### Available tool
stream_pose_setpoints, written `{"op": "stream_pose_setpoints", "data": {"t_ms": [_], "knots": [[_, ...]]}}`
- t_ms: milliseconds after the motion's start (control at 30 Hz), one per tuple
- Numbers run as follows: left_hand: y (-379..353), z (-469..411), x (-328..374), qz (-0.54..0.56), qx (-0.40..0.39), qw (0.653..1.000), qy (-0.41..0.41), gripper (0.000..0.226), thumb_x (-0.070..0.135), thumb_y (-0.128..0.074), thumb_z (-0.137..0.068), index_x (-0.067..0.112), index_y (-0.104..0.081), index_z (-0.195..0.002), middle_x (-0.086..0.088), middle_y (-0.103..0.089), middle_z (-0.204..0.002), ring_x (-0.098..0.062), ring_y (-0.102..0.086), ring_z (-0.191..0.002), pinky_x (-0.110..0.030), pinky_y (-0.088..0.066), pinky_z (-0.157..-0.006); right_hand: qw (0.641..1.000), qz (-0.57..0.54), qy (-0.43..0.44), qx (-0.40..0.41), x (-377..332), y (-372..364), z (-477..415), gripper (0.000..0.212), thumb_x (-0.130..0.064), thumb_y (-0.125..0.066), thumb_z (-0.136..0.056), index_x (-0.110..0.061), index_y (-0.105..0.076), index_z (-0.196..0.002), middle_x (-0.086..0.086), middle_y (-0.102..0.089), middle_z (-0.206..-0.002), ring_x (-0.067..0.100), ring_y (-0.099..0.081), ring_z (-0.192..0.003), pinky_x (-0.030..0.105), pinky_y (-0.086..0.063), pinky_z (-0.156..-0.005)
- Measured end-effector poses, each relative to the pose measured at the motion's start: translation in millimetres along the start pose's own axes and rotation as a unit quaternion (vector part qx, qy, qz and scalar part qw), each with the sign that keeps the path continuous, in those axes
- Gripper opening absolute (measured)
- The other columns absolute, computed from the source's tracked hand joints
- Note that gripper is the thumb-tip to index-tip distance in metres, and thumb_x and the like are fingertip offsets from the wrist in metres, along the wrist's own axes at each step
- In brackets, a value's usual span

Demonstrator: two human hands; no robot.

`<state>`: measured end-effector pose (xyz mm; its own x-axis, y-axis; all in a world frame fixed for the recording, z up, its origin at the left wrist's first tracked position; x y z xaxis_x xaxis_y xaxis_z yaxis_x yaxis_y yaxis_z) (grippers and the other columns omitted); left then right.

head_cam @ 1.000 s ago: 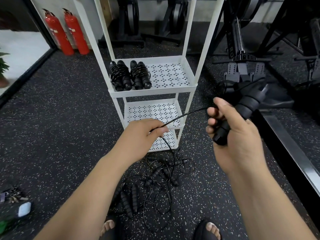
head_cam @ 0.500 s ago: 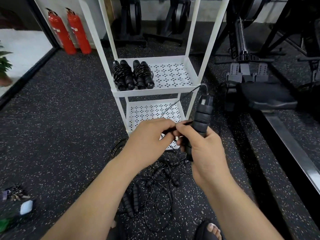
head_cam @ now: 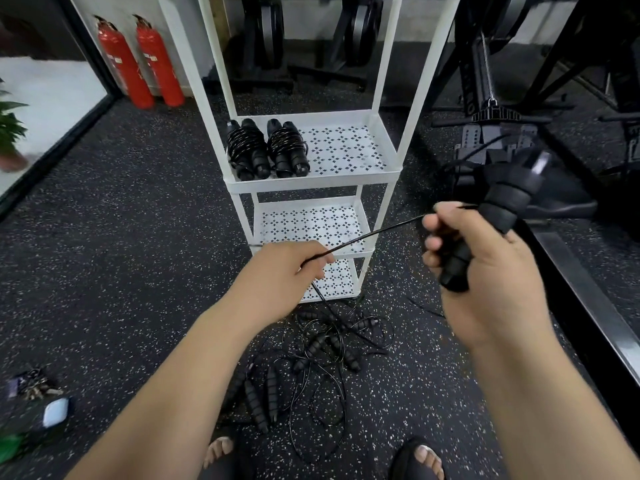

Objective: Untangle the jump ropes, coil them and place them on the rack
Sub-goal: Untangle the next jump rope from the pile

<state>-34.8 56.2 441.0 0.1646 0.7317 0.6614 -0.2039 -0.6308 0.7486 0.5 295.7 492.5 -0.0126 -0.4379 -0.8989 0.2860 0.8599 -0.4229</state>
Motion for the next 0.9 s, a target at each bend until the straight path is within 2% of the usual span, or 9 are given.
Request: {"op": "stream_pose_setpoints", "data": {"t_ms": [167, 267, 367, 467, 600, 700, 767, 900], "knots": [[8, -1, -3, 0.007, 0.020, 1.000, 0.013, 0.024, 0.045, -0.053, -0.110, 0.035, -0.075, -0.109, 0.018, -0.076, -0.095, -0.005, -0.047, -0.042, -0.019, -0.041, -0.046, 0.999, -0.035, 0.003, 0.015, -9, 19, -9, 0.006, -0.015, -0.070, -0.100, -0.016, -0.067, -0.105, 0.001, -0.070, -0.086, 0.010, -0.055, -0.065, 0.021, -0.043, -0.058], [11, 0, 2, 0.025, 0.040, 0.999, 0.009, 0.030, 0.047, -0.050, -0.110, 0.033, -0.074, -0.098, 0.011, -0.077, -0.092, -0.006, -0.044, -0.042, -0.031, -0.043, -0.050, 0.998, -0.054, -0.013, 0.007, -3, 18, -11, 0.019, -0.019, -0.071, -0.101, -0.013, -0.066, -0.118, 0.003, -0.072, -0.092, 0.010, -0.055, -0.066, 0.021, -0.044, -0.057], [12, 2, 15, 0.052, 0.051, 0.997, -0.009, 0.027, 0.046, -0.049, -0.111, 0.039, -0.075, -0.111, 0.017, -0.076, -0.096, -0.005, -0.045, -0.045, -0.032, -0.045, -0.052, 0.998, -0.053, -0.039, -0.022, 10, 5, -7, 0.031, -0.024, -0.074, -0.100, -0.010, -0.066, -0.127, 0.005, -0.072, -0.093, 0.010, -0.055, -0.067, 0.021, -0.045, -0.056], [12, 3, 33, 0.062, 0.059, 0.996, -0.035, 0.026, 0.045, -0.049, -0.111, 0.041, -0.074, -0.117, 0.021, -0.073, -0.096, -0.001, -0.053, -0.056, -0.022, -0.042, -0.056, 0.995, -0.034, -0.073, -0.050, 32, -11, 2, 0.046, -0.025, -0.079, -0.095, -0.003, -0.065, -0.134, 0.010, -0.074, -0.094, 0.013, -0.057, -0.068, 0.023, -0.048, -0.058], [8, 6, 50, 0.038, 0.063, 0.995, -0.068, 0.023, 0.030, -0.051, -0.112, 0.041, -0.071, -0.108, 0.023, -0.065, -0.085, 0.000, -0.057, -0.087, -0.029, -0.045, -0.075, 0.995, 0.023, -0.082, -0.061, 53, -30, 14, 0.026, -0.018, -0.081, -0.094, -0.005, -0.073, -0.115, 0.012, -0.074, -0.088, 0.016, -0.058, -0.065, 0.026, -0.045, -0.058], [3, 7, 54, 0.024, 0.055, 0.996, -0.072, 0.040, 0.018, -0.050, -0.108, 0.050, -0.056, -0.086, 0.014, -0.058, -0.079, -0.003, -0.053, -0.082, -0.035, -0.039, -0.069, 0.995, 0.044, -0.070, -0.047, 61, -39, 21, 0.010, -0.012, -0.079, -0.095, -0.008, -0.072, -0.101, 0.009, -0.071, -0.081, 0.016, -0.059, -0.064, 0.026, -0.045, -0.057], [1, 7, 52, 0.012, 0.053, 0.996, -0.067, 0.045, 0.018, -0.049, -0.108, 0.054, -0.047, -0.081, 0.010, -0.058, -0.079, -0.009, -0.055, -0.079, -0.035, -0.041, -0.067, 0.996, 0.044, -0.068, -0.030, 63, -41, 24, 0.008, -0.009, -0.078, -0.096, -0.009, -0.069, -0.095, 0.007, -0.069, -0.077, 0.016, -0.059, -0.062, 0.025, -0.047, -0.055], [-1, 8, 49, 0.025, 0.048, 0.996, -0.069, 0.036, 0.015, -0.050, -0.104, 0.045, -0.056, -0.085, 0.007, -0.064, -0.083, -0.013, -0.058, -0.081, -0.039, -0.048, -0.072, 0.996, 0.049, -0.067, -0.021, 64, -43, 27, 0.011, -0.006, -0.079, -0.094, -0.010, -0.069, -0.090, 0.009, -0.070, -0.077, 0.016, -0.057, -0.061, 0.024, -0.044, -0.052]]}}
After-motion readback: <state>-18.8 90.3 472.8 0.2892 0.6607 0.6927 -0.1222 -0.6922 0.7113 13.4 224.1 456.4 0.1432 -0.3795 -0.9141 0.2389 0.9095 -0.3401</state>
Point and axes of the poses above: each hand's wrist, its own z-axis away from the middle knuckle, its own y-axis out of the back of the hand, x = y × z, the point moved 9 cm from there along -z, towards the middle knuckle
